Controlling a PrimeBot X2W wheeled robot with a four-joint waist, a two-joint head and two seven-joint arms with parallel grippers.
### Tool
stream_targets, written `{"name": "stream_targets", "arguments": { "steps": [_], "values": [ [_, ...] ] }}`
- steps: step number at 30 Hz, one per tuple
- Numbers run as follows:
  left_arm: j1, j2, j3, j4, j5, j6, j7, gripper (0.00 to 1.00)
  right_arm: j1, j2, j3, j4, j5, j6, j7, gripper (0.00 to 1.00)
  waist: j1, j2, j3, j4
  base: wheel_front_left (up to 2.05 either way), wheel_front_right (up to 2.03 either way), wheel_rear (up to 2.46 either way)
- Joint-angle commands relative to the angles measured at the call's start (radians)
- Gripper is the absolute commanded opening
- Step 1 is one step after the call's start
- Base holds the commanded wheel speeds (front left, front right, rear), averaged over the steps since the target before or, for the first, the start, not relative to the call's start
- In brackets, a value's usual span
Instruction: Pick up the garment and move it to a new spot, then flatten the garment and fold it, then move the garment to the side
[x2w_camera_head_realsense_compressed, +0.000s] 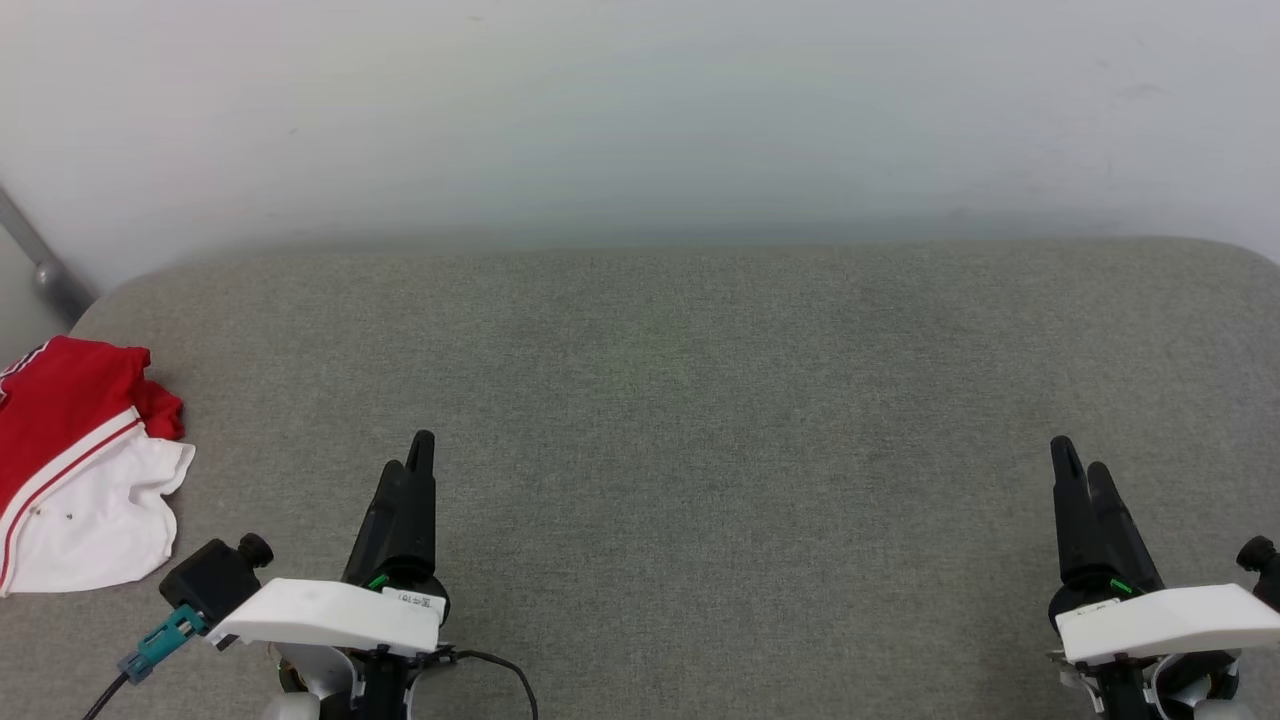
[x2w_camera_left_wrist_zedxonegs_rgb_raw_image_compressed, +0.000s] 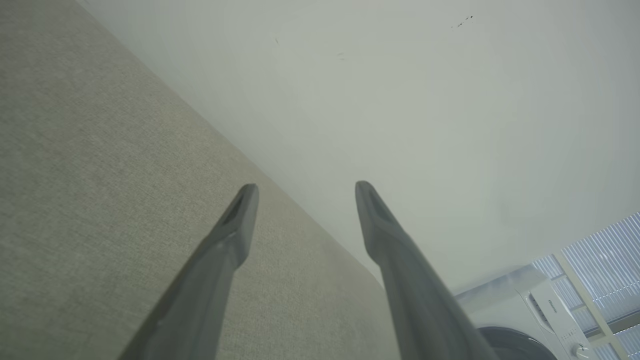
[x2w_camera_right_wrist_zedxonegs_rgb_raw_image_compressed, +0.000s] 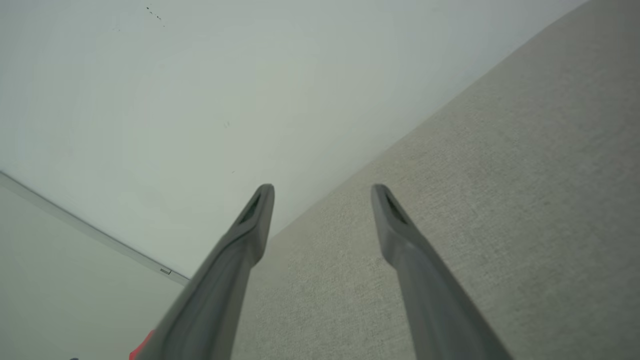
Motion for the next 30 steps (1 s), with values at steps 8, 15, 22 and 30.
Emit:
{"name": "stream_targets", "arguments": {
  "steps": [8,15,22,30],
  "values": [
    [-0.006,0.013,-0.03,-0.008,0.174,0.0,-0.033,1.0,0.001,-0.001,-0.001,-0.021,-0.221,0.0,-0.035,1.0,0.0,0.0,0.0,0.0,0.0,0.0,0.0],
    [-0.002,0.025,-0.041,0.006,0.307,0.0,-0.053,1.0,0.007,0.0,0.01,-0.025,-0.348,0.0,-0.055,1.0,0.0,0.0,-0.002,0.001,0.0,0.0,0.0],
    [0.001,0.023,-0.026,0.013,0.416,0.0,-0.069,1.0,0.013,0.0,0.018,-0.032,-0.43,0.0,-0.049,1.0,0.0,0.0,-0.003,0.002,0.0,0.0,0.0],
    [-0.002,0.029,-0.032,0.025,0.551,0.0,-0.089,1.0,0.022,0.0,0.021,-0.058,-0.519,0.0,-0.029,1.0,0.0,0.0,-0.004,0.005,0.0,0.0,0.0]
  ]
}}
